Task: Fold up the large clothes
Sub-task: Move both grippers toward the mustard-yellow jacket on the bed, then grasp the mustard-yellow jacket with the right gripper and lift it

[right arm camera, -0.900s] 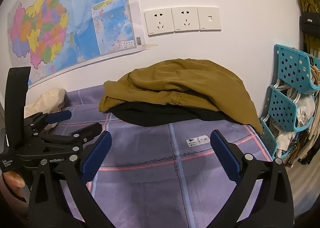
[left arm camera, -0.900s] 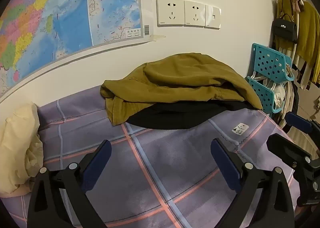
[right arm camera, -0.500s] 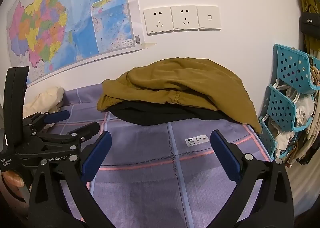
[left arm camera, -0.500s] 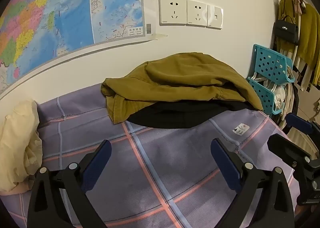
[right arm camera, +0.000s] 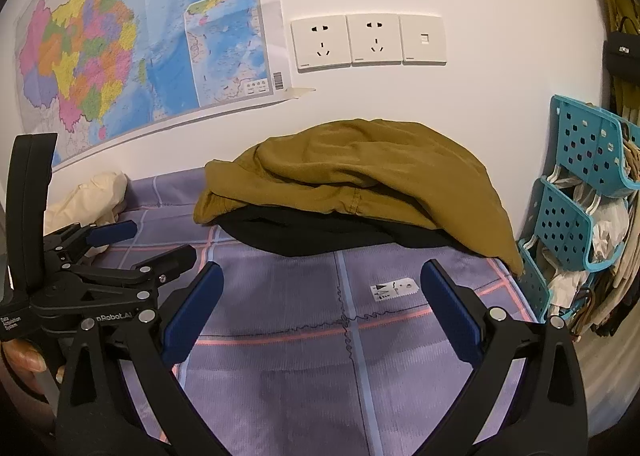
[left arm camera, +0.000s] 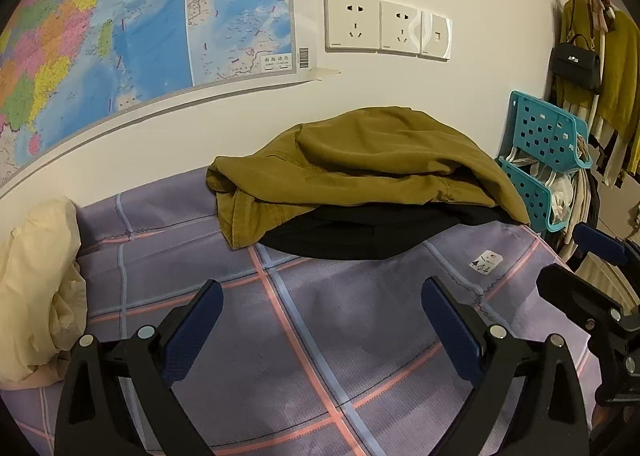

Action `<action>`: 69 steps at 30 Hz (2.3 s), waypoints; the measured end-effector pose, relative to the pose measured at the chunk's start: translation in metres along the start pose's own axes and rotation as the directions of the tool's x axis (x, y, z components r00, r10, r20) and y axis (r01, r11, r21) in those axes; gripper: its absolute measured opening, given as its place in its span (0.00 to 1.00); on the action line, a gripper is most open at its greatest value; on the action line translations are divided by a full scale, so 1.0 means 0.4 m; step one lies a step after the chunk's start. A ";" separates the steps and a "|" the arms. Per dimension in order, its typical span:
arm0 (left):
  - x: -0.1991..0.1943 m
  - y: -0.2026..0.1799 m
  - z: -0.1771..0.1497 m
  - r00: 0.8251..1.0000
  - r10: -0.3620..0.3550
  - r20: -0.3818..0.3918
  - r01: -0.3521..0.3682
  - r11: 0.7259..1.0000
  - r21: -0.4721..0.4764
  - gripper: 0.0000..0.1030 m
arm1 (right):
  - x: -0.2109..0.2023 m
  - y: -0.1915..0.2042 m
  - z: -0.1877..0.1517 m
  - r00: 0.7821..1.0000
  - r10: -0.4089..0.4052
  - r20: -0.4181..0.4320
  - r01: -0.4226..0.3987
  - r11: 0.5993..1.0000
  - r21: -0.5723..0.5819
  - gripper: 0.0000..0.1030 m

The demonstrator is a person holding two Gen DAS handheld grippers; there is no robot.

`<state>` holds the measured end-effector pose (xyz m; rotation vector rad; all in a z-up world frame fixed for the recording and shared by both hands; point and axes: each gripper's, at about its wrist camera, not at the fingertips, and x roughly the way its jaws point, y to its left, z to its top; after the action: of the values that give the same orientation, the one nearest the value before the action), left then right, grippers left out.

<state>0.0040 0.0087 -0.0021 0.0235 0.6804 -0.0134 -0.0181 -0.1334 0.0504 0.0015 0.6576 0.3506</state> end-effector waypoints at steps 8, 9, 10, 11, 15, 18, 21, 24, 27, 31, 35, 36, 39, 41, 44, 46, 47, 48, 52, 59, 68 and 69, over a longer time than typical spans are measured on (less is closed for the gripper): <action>0.007 0.009 0.007 1.000 0.004 -0.008 -0.004 1.000 -0.007 0.93 | 0.009 0.014 0.013 1.000 0.006 0.000 -0.006 1.000 -0.023 0.94; 0.008 0.010 0.008 1.000 0.005 -0.008 -0.005 1.000 -0.009 0.93 | 0.010 0.016 0.015 1.000 0.008 0.001 -0.008 1.000 -0.026 0.94; 0.009 0.013 0.008 1.000 0.008 -0.009 -0.008 1.000 -0.011 0.93 | 0.013 0.017 0.015 1.000 0.009 -0.001 -0.009 1.000 -0.029 0.94; 0.010 0.014 0.009 1.000 0.009 -0.011 -0.009 1.000 -0.013 0.93 | 0.015 0.019 0.017 1.000 0.008 -0.002 -0.008 0.999 -0.032 0.94; 0.018 0.023 0.011 1.000 0.012 -0.019 -0.013 1.000 -0.024 0.93 | 0.026 0.026 0.024 1.000 0.011 -0.006 -0.012 0.999 -0.046 0.94; 0.029 0.033 0.015 0.999 0.017 -0.030 -0.018 0.999 -0.034 0.93 | 0.039 0.032 0.029 1.000 0.014 -0.014 -0.015 0.998 -0.063 0.94; 0.048 0.053 0.020 0.999 0.025 -0.044 -0.027 0.998 -0.055 0.93 | 0.057 0.040 0.036 1.000 0.015 -0.025 -0.017 0.996 -0.083 0.94; 0.069 0.072 0.025 0.998 0.034 -0.061 -0.038 0.997 -0.074 0.93 | 0.076 0.048 0.043 0.999 0.018 -0.035 -0.021 0.995 -0.100 0.94; 0.085 0.090 0.027 0.996 0.050 -0.068 -0.056 0.995 -0.085 0.93 | 0.094 0.053 0.050 0.999 0.022 -0.039 -0.026 0.994 -0.111 0.94; 0.111 0.121 0.034 0.994 0.066 -0.092 -0.076 0.992 -0.105 0.93 | 0.131 0.071 0.064 0.999 0.019 -0.048 -0.027 0.986 -0.166 0.94; 0.140 0.168 0.046 0.990 0.092 -0.105 -0.105 0.986 -0.126 0.93 | 0.196 0.106 0.097 0.997 0.031 -0.069 -0.048 0.962 -0.269 0.94; 0.144 0.177 0.047 0.990 0.097 -0.106 -0.111 0.985 -0.133 0.93 | 0.219 0.122 0.107 0.997 0.038 -0.074 -0.059 0.950 -0.308 0.94; 0.166 0.215 0.049 0.985 0.125 -0.115 -0.142 0.978 -0.152 0.93 | 0.292 0.165 0.127 0.992 0.048 -0.113 -0.089 0.912 -0.401 0.84; 0.177 0.231 0.048 0.983 0.134 -0.125 -0.153 0.975 -0.161 0.93 | 0.344 0.190 0.133 0.988 0.050 -0.146 -0.110 0.888 -0.446 0.79; 0.200 0.253 0.044 0.980 0.139 -0.142 -0.162 0.972 -0.168 0.93 | 0.431 0.222 0.131 0.981 0.022 -0.191 -0.119 0.851 -0.511 0.75; 0.215 0.258 0.041 0.979 0.136 -0.155 -0.162 0.972 -0.168 0.93 | 0.470 0.227 0.131 0.975 0.013 -0.220 -0.130 0.841 -0.526 0.56; 0.223 0.264 0.040 0.977 0.135 -0.163 -0.162 0.972 -0.168 0.93 | 0.475 0.226 0.133 0.974 0.016 -0.227 -0.137 0.840 -0.526 0.40; 0.228 0.267 0.039 0.977 0.133 -0.167 -0.161 0.973 -0.168 0.93 | 0.475 0.217 0.143 0.967 0.046 -0.251 -0.173 0.842 -0.511 0.31; 0.250 0.282 0.036 0.977 0.112 -0.180 -0.141 0.977 -0.159 0.93 | 0.403 0.160 0.208 0.979 0.061 -0.197 -0.152 0.859 -0.489 0.06; 0.295 0.289 0.052 0.980 0.081 -0.181 -0.109 0.983 -0.151 0.93 | 0.367 0.123 0.276 0.980 0.037 -0.195 -0.126 0.876 -0.465 0.51; 0.314 0.328 0.044 0.982 0.052 -0.180 -0.081 0.984 -0.159 0.93 | 0.486 0.194 0.283 0.977 0.011 -0.211 -0.132 0.812 -0.568 0.03; 0.317 0.321 0.046 0.984 0.045 -0.173 -0.073 0.985 -0.158 0.93 | 0.459 0.178 0.313 0.980 0.044 -0.193 -0.144 0.830 -0.538 0.03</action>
<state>0.1166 0.1358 -0.0654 -0.1142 0.8488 0.1030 0.1691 0.0059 0.0479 -0.5592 0.7104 0.6345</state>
